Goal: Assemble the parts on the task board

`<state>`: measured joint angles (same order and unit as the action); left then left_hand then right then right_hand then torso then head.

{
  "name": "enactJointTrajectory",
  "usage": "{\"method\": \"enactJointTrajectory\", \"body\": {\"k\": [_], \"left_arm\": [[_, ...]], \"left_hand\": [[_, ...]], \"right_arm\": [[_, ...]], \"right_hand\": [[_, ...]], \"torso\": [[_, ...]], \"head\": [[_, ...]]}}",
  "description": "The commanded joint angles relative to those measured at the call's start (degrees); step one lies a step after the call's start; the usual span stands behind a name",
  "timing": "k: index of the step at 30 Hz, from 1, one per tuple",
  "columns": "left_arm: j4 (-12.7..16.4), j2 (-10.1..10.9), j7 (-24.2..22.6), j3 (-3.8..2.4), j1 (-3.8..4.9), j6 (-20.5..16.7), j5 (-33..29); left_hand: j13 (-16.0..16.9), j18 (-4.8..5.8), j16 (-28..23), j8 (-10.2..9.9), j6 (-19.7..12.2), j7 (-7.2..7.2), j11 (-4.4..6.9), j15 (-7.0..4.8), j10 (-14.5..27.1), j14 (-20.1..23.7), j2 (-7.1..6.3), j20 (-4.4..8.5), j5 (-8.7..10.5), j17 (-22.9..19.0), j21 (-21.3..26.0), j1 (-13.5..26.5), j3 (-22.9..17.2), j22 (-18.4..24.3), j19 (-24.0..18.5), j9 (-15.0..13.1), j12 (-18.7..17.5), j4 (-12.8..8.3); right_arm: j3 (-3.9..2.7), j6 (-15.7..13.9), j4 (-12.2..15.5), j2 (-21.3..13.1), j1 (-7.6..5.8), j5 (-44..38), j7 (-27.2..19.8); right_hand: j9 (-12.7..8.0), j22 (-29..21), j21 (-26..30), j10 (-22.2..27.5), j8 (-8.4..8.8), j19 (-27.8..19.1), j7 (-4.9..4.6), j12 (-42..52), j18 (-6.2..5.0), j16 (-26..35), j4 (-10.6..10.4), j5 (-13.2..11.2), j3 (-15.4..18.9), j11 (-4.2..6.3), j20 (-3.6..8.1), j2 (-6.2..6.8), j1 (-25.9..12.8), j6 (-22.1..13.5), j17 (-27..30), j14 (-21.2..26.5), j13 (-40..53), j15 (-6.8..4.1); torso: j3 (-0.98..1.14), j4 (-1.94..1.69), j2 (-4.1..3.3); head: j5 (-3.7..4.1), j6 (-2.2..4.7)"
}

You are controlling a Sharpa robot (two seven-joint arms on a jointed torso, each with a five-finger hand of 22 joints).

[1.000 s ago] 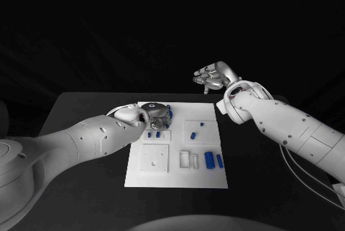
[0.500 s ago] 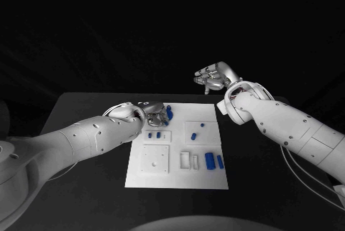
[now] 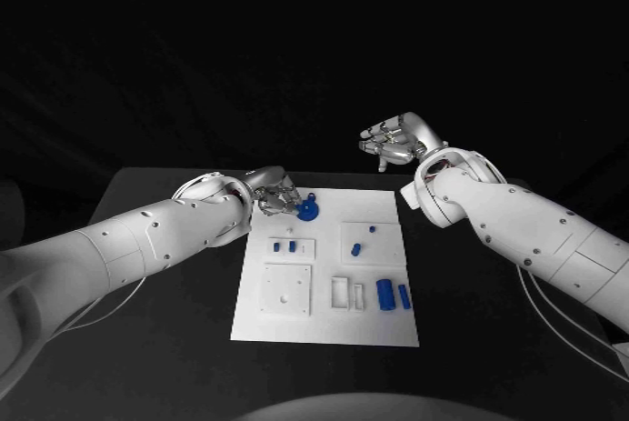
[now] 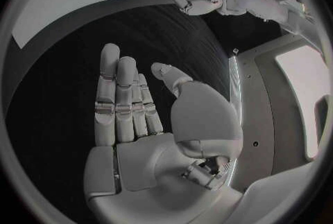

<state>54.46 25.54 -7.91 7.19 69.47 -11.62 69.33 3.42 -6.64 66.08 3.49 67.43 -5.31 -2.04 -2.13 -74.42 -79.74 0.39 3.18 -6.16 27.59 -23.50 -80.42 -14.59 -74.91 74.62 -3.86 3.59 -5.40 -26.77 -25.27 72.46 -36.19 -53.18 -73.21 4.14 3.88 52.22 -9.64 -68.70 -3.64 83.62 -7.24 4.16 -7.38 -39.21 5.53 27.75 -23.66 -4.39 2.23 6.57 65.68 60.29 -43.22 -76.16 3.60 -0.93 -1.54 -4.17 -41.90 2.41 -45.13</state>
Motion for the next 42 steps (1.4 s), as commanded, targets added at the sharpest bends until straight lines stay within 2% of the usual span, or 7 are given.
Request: {"method": "enactJointTrajectory", "body": {"k": [1,8,12,18,23,28,42], "left_arm": [[1.0,1.0,-0.1,-0.08,0.21,2.1,1.4],[2.3,3.2,-0.8,-0.01,0.24,-0.2,5.7],[2.4,3.7,-1.5,0.16,-0.14,-1.9,7.6],[1.8,3.5,-2.7,0.48,-1.15,-3.9,9.0],[1.4,3.2,-3.2,0.61,-1.85,-4.6,9.4],[1.3,2.9,-3.3,0.69,-2.19,-4.3,9.5],[0.7,2.0,-3.1,0.88,-3.16,-3.1,10.4]], "left_hand": [[0.0,0.34,-0.3,0.2,0.1,0.17,0.03,-0.47,0.1,0.0,0.04,0.29,-0.05,-0.1,0.3,0.4,0.4,-1.0,-0.1,-0.1,-0.2,-0.1],[0.0,0.29,-0.3,0.1,0.2,0.17,0.03,-0.40,0.0,-0.1,-0.19,0.20,-0.01,-0.1,0.4,0.2,0.5,-1.0,-0.1,0.0,-0.3,-0.2],[0.0,0.25,-0.3,0.1,0.2,0.17,0.00,-0.35,0.1,-0.1,-0.32,0.14,0.07,-0.1,0.4,0.2,0.6,-1.0,-0.1,0.0,-0.3,-0.1],[0.0,0.08,-0.3,0.1,0.2,0.15,0.01,-0.31,0.1,-0.2,-0.50,0.01,-0.08,-0.1,0.5,-0.2,0.6,-1.1,0.0,0.0,-0.3,0.1],[0.0,0.04,-0.3,0.1,0.1,0.13,-0.03,-0.28,0.2,-0.2,-0.57,-0.02,-0.05,-0.1,0.4,-0.1,0.6,-1.1,0.0,0.0,-0.3,0.2],[0.0,0.04,-0.3,0.1,0.1,0.13,-0.03,-0.28,0.2,-0.2,-0.57,-0.02,-0.05,-0.1,0.4,-0.1,0.6,-1.1,0.0,0.0,-0.3,0.2],[0.0,0.03,-0.3,0.1,0.1,0.12,-0.05,-0.26,0.2,-0.1,-0.63,-0.05,0.19,0.0,0.5,-0.2,0.5,-1.1,-0.1,0.0,-0.3,0.3]], "right_arm": [[0.00,-0.2,0.1,-0.1,0.00,-0.5,0.0],[0.00,-0.2,0.2,-0.4,0.00,-0.5,0.0],[0.00,-0.3,0.3,-0.6,0.00,-0.5,0.0],[0.00,-0.3,0.3,-0.5,0.01,-0.5,0.0],[0.00,-0.3,0.2,-0.4,0.01,-0.5,0.0],[0.00,-0.3,0.2,-0.4,0.01,-0.5,0.0],[0.00,-0.2,0.1,-0.2,0.01,-0.5,0.0]], "right_hand": [[0.1,0.2,0.0,0.1,0.03,0.5,-0.08,-0.3,-0.78,-0.1,0.1,0.4,-0.2,-0.01,0.00,0.70,0.1,0.2,0.0,-0.4,-0.1,-0.11],[0.1,0.3,0.0,0.1,0.03,0.5,-0.10,-0.3,-0.79,-0.1,0.2,0.4,-0.2,-0.02,-0.01,0.74,0.1,0.2,0.0,-0.4,-0.1,-0.10],[0.1,0.3,0.0,0.1,0.03,0.5,-0.10,-0.3,-0.79,-0.1,0.2,0.4,-0.2,-0.02,-0.01,0.74,0.1,0.2,0.0,-0.4,-0.1,-0.10],[0.1,0.3,0.0,0.1,0.03,0.5,-0.10,-0.3,-0.79,-0.1,0.2,0.4,-0.2,-0.02,-0.01,0.74,0.1,0.2,0.0,-0.4,-0.1,-0.10],[0.1,0.4,0.0,0.2,0.04,0.6,-0.11,-0.3,-0.82,-0.2,0.3,0.4,-0.2,-0.03,-0.01,0.74,0.1,0.1,0.0,-0.4,-0.1,-0.10],[0.1,0.4,0.0,0.2,0.04,0.6,-0.11,-0.3,-0.82,-0.2,0.3,0.4,-0.2,-0.03,-0.01,0.74,0.1,0.1,0.0,-0.4,-0.1,-0.10],[0.1,0.4,0.0,0.2,0.04,0.6,-0.11,-0.3,-0.82,-0.2,0.3,0.4,-0.2,-0.03,-0.01,0.74,0.1,0.1,0.0,-0.4,-0.1,-0.10]], "torso": [[-0.11,-0.19,0.06],[-0.09,-0.26,0.07],[-0.11,-0.23,0.02],[-0.11,0.10,-0.06],[-0.08,0.11,-0.06],[0.00,0.05,-0.04],[-0.04,0.15,-0.08]], "head": [[0.21,-0.18],[0.12,-0.12],[-0.08,-0.05],[-0.46,-0.04],[-0.57,-0.07],[-0.63,-0.18],[-0.69,-0.31]]}}
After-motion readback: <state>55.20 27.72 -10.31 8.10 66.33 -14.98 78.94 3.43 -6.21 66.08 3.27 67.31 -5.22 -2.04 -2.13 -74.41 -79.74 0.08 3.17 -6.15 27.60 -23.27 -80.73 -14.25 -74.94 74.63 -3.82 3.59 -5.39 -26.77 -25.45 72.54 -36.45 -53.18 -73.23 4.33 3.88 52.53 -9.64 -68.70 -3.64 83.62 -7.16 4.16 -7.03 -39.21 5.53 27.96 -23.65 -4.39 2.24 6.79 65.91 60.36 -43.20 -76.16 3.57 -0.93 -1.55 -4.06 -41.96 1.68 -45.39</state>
